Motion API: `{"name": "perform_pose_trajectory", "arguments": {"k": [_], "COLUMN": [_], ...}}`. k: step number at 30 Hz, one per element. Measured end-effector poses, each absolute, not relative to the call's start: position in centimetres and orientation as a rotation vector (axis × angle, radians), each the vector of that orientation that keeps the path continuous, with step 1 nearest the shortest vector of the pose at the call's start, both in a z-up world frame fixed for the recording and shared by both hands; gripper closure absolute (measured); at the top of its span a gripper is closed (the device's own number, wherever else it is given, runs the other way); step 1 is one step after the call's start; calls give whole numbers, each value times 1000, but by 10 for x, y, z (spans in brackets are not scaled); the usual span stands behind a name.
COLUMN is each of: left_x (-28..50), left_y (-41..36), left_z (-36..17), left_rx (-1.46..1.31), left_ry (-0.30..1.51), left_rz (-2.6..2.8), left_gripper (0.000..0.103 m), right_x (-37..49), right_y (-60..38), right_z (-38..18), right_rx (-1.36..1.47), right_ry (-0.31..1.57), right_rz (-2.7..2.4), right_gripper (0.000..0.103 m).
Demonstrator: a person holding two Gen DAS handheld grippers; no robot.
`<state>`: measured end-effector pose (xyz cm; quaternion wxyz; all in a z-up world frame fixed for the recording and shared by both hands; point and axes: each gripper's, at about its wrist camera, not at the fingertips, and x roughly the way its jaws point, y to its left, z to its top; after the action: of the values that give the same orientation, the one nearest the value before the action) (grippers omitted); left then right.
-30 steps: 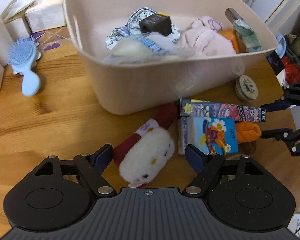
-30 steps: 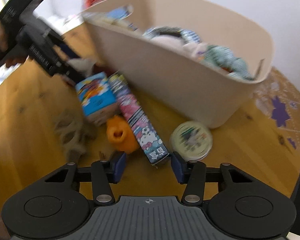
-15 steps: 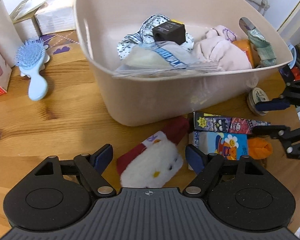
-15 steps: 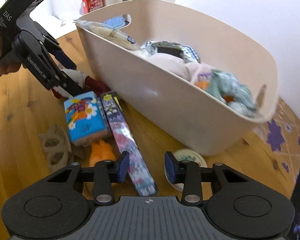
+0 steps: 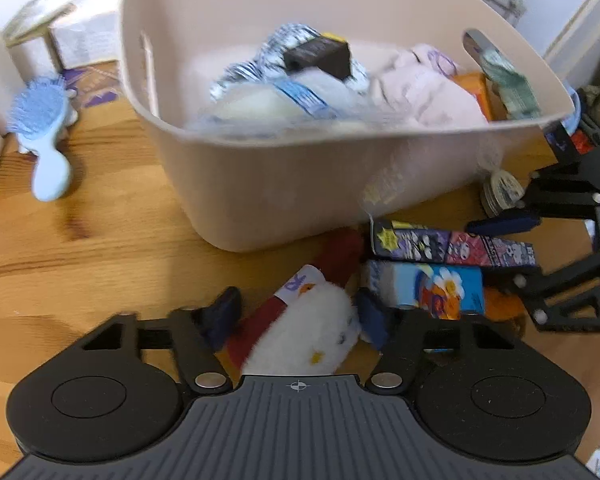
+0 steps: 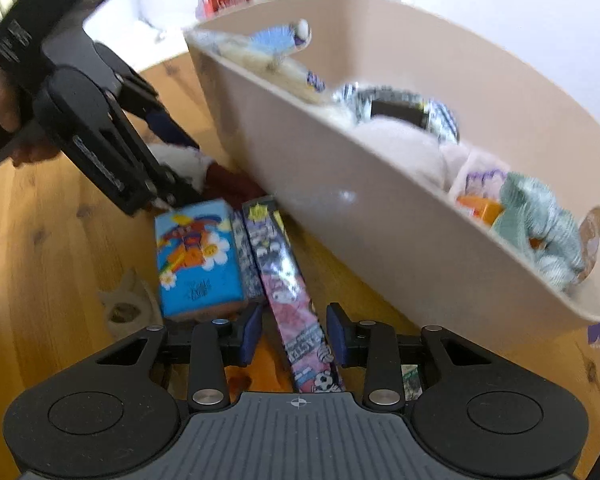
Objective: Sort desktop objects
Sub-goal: 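Grasp the Hello Kitty plush with the left tool while the right tool grasps the stick box, then lift both items over the basket and open both tools to drop them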
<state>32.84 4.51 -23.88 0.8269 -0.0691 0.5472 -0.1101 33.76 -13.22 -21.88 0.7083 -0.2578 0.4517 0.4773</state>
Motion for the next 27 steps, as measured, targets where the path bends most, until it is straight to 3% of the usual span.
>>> {"name": "perform_pose_trajectory", "arguments": {"k": [3,6,27], "left_x": [326,323,282], "left_y": [42,42,65], "left_z": [-239,-238,-196], "left_rx": [-140,-148,-92], "left_ry": [1156,1161,1100], "left_rz": [-270,-283,-264], "left_gripper": [60,67,69], "right_x": [338,334,291], "right_y": [-133,-134,-196], "right_z": [-222,-221,-165], "right_rx": [-552,-560,-462], "right_ry": [1007,999,879], "right_rz": [1052,1052,872], "right_gripper": [76,78,81]}}
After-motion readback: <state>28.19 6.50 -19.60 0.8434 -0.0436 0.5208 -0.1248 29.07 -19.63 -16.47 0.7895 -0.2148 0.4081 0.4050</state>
